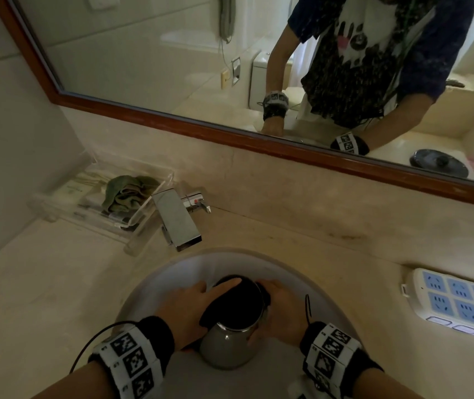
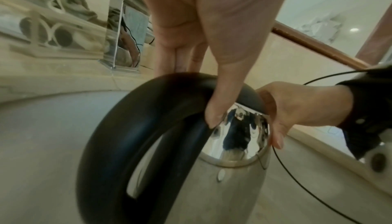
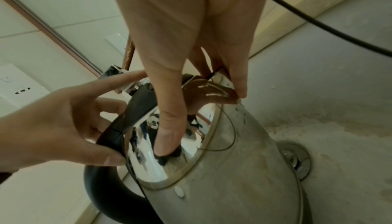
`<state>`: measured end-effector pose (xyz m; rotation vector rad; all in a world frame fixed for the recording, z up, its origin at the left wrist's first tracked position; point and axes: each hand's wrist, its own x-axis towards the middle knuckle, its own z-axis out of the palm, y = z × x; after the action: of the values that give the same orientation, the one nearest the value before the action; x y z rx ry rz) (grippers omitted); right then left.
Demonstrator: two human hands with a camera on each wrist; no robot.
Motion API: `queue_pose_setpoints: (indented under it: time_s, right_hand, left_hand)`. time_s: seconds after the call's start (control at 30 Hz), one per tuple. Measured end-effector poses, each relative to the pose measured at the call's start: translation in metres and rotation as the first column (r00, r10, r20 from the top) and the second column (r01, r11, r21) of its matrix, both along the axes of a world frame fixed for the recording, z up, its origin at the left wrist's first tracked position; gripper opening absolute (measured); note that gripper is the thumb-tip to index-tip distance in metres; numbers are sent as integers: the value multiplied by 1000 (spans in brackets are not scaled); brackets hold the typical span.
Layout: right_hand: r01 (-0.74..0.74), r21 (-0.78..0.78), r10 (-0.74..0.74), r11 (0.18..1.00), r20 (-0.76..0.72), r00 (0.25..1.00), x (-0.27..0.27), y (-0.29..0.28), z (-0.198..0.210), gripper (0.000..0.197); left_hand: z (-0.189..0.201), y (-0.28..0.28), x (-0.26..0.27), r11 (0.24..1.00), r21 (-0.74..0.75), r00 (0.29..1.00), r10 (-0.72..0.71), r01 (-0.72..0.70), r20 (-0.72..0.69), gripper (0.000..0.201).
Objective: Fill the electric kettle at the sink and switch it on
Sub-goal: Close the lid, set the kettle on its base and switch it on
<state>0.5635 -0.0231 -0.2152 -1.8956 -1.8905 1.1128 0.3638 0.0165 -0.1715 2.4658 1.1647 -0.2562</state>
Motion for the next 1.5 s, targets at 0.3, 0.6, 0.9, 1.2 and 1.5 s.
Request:
queue_pose_setpoints:
  time_s: [0.3,0.6,0.9,1.2,1.5]
  right_hand:
    - [70,125,-72,990,9,997,21,-46,69,102]
    - [383,301,-435,873,131,891,46,-162,154,79]
    - [679,328,-737,657,88,670,50,-315,222,66]
    - [822,326,-880,467,82,467,65,-443,235,70]
    - [808,285,-856,515,116,504,112,-477,217,66]
  left_hand:
    - [57,-22,21,992,9,962,-121,123,245,75]
    - [125,-78,68,923,122,814,-380,366,439,77]
    - [184,-168,136,739,231,599,-656,633,460,80]
    - [193,-275,197,567,243,388,-761,787,520,84]
    - [163,-313,242,618,205,476,-741,759,474,81]
